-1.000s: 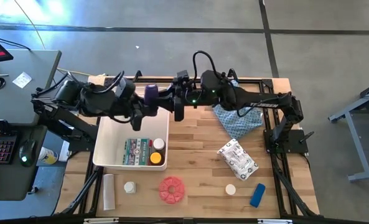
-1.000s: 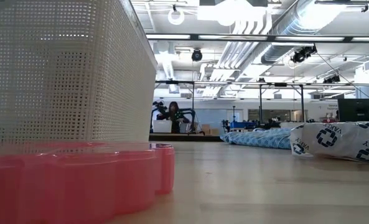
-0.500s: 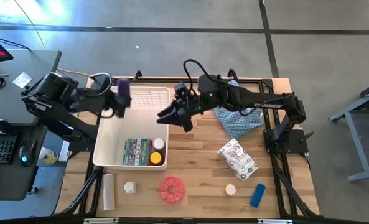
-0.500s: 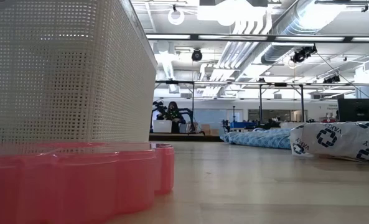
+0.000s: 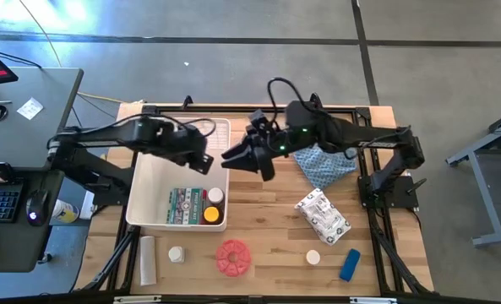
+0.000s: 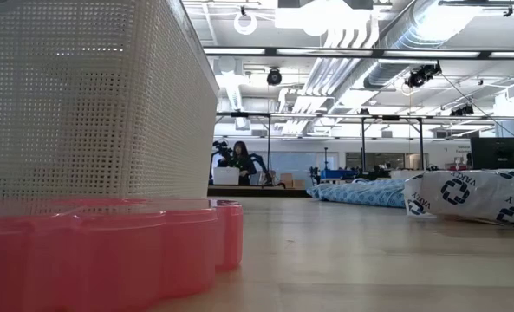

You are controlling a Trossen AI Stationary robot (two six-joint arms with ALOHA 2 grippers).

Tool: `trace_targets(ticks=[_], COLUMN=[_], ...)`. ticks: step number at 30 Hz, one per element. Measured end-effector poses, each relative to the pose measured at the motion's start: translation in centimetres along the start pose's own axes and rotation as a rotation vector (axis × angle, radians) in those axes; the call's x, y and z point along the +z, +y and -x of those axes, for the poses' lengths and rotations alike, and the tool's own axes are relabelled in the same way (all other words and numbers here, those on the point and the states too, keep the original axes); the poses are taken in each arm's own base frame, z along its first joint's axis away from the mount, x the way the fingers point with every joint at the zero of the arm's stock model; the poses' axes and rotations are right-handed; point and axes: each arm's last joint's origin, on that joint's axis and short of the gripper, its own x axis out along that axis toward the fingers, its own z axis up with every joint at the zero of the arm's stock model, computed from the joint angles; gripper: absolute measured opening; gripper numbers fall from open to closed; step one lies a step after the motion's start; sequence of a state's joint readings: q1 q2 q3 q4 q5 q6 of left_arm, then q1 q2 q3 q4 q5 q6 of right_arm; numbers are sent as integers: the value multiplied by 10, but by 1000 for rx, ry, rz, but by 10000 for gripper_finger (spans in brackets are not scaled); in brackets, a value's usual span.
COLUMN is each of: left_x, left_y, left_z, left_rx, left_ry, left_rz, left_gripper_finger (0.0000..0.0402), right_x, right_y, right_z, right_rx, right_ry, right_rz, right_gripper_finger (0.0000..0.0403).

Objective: Pick & place medical supplies in basket/bin
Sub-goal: Put the violet rolled gauze into the white bin, then put the blue rolled gauze into the white bin

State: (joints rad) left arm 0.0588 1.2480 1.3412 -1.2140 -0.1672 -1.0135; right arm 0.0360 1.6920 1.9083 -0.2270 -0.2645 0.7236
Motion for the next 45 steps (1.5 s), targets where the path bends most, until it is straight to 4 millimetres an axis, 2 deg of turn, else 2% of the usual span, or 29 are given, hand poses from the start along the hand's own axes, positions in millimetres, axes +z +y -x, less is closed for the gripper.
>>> trace_targets(ticks=[4, 9, 15, 24, 31, 38, 42, 45], left_x=[9, 13, 6, 5, 5, 7, 7, 7], left_y=[17, 35, 48, 45, 45, 40, 38, 39], left_z=[-44, -85, -115, -127, -128, -128, -128, -128], left_rx=[-48, -71, -10, -15, -18, -99, -140, -139], left_ry=[80, 155, 226, 285, 289, 305, 328, 335], left_rz=[81, 154, 182, 185, 180, 153, 153, 143], left_gripper_finger=[148, 153, 153, 163, 235, 315, 340, 343], right_x=[0, -6, -8, -8, -7, -8, -10, -10], right_y=[12, 15, 16, 15, 15, 14, 12, 12], right_z=[10, 11, 11, 11, 11, 11, 11, 11], right_rx=[-40, -82, -112, -146, -153, -163, -177, -181], right_ry=[-29, -20, -26, -53, -59, -46, -29, -24], right_rz=[39, 42, 41, 45, 51, 61, 58, 57], right_gripper_finger=[193, 193, 193, 193, 193, 193, 193, 193])
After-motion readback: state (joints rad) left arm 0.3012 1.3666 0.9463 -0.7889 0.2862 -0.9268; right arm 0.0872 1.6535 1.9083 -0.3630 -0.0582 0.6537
